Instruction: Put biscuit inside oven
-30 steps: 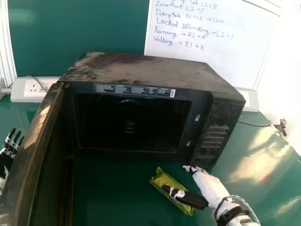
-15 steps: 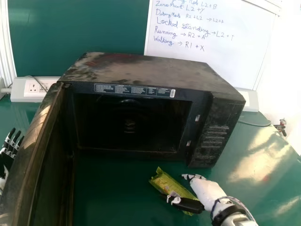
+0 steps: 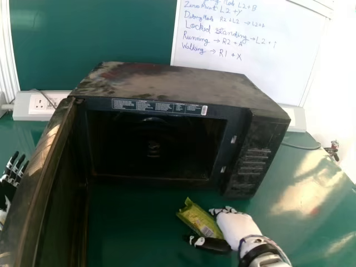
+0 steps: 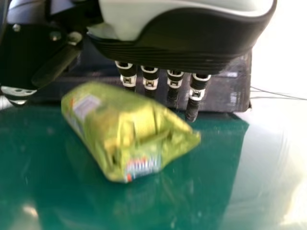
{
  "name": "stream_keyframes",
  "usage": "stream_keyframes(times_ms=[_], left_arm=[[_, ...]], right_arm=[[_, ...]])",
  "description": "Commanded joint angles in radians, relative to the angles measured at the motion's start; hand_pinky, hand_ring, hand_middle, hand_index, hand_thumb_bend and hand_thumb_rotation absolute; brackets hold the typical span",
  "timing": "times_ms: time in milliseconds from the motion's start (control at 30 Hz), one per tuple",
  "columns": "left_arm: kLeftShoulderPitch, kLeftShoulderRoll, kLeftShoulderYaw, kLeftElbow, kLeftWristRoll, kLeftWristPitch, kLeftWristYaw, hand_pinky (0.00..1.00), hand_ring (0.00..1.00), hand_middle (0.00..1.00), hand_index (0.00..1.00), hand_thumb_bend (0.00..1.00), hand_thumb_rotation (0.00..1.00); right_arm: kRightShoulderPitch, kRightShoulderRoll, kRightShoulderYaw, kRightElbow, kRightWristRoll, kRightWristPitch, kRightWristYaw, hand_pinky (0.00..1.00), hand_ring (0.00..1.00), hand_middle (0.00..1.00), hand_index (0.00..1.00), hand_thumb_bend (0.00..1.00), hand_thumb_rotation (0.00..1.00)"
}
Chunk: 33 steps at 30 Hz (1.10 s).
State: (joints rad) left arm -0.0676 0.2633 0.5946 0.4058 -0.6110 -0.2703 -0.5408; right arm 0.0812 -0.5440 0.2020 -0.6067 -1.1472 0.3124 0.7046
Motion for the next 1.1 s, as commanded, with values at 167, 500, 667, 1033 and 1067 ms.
stream_keyframes(times_ms=[167, 500, 667, 1033, 1067], left_arm=[[0.019, -0.029, -0.007, 0.011, -0.005, -0.001, 0.001, 0.74, 0.75, 0.81, 0.90, 0.13, 0.00], [0.022, -0.032, -0.008, 0.006, -0.003, -0.004, 0.002, 0.73, 0.74, 0.80, 0.89, 0.13, 0.00], [0.023, -0.033, -0.009, 0.003, -0.002, -0.005, 0.003, 0.72, 0.74, 0.80, 0.89, 0.13, 0.00], [0.024, -0.029, -0.006, 0.005, -0.002, -0.001, 0.004, 0.74, 0.75, 0.80, 0.89, 0.14, 0.00], [0.024, -0.029, -0.006, 0.004, -0.003, -0.001, 0.004, 0.74, 0.75, 0.80, 0.89, 0.14, 0.00]], right_arm=[[-0.013, 0.016, 0.002, 0.011, -0.041, -0.021, 0.019, 0.89, 0.96, 0.95, 0.95, 0.99, 0.17], [-0.001, 0.044, 0.025, 0.035, -0.116, -0.068, -0.003, 0.89, 0.95, 0.94, 0.95, 1.00, 0.15], [0.007, 0.062, 0.033, 0.043, -0.147, -0.082, -0.014, 0.88, 0.94, 0.93, 0.94, 1.00, 0.13], [0.038, 0.102, 0.033, 0.048, -0.230, -0.091, -0.057, 0.89, 0.94, 0.93, 0.94, 1.00, 0.10], [0.045, 0.111, 0.033, 0.049, -0.238, -0.088, -0.076, 0.89, 0.93, 0.93, 0.94, 1.00, 0.09]])
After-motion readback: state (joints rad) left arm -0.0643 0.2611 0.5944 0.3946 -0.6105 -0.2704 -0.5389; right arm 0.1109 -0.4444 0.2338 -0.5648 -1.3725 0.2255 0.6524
